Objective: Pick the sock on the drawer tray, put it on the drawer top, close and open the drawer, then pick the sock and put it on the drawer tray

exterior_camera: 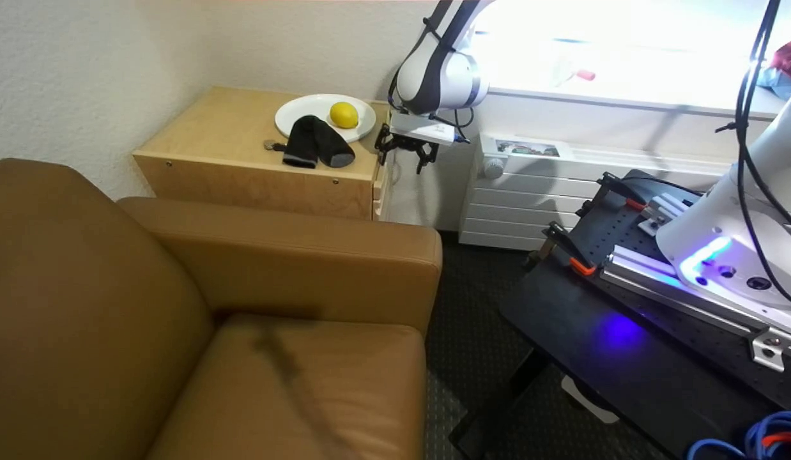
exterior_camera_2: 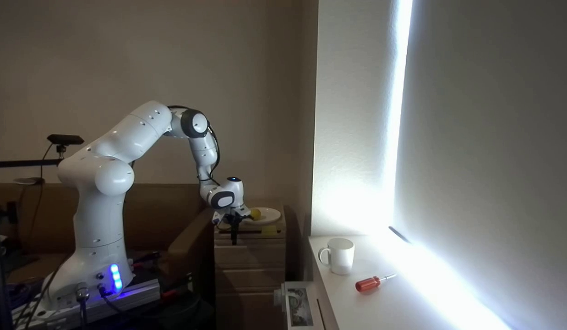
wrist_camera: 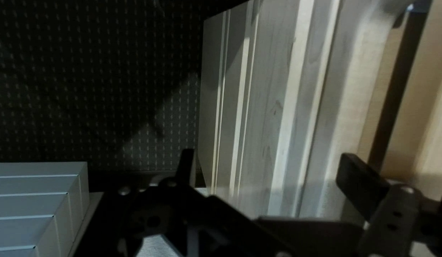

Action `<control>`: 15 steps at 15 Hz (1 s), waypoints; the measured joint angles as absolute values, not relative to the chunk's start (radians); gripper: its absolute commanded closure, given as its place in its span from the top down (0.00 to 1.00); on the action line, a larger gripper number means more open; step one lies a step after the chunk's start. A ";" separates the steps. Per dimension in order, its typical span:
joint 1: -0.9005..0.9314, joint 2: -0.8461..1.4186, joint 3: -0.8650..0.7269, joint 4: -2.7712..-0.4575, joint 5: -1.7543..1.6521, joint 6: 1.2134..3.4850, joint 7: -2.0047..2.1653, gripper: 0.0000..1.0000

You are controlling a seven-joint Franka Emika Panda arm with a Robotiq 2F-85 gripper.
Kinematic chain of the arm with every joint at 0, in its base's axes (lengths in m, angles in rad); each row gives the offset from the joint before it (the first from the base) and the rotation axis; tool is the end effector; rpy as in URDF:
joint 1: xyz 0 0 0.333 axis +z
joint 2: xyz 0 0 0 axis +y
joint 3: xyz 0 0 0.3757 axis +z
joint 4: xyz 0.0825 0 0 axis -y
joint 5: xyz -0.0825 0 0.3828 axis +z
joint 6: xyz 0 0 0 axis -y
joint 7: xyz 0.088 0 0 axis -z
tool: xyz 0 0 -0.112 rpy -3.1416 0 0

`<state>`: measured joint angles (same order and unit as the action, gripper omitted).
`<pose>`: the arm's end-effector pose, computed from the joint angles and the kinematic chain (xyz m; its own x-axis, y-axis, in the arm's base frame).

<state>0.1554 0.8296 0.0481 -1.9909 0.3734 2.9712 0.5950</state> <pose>0.6234 0.1022 0.0893 0.7146 -0.6994 0.0133 -0.6852 -0.7036 -0.1880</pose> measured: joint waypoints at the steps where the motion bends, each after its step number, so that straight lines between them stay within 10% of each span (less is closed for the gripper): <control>1: 0.155 0.830 0.047 -1.987 0.374 2.961 0.595 1.00; 15: 0.175 0.782 -0.043 -2.025 0.384 2.847 0.680 1.00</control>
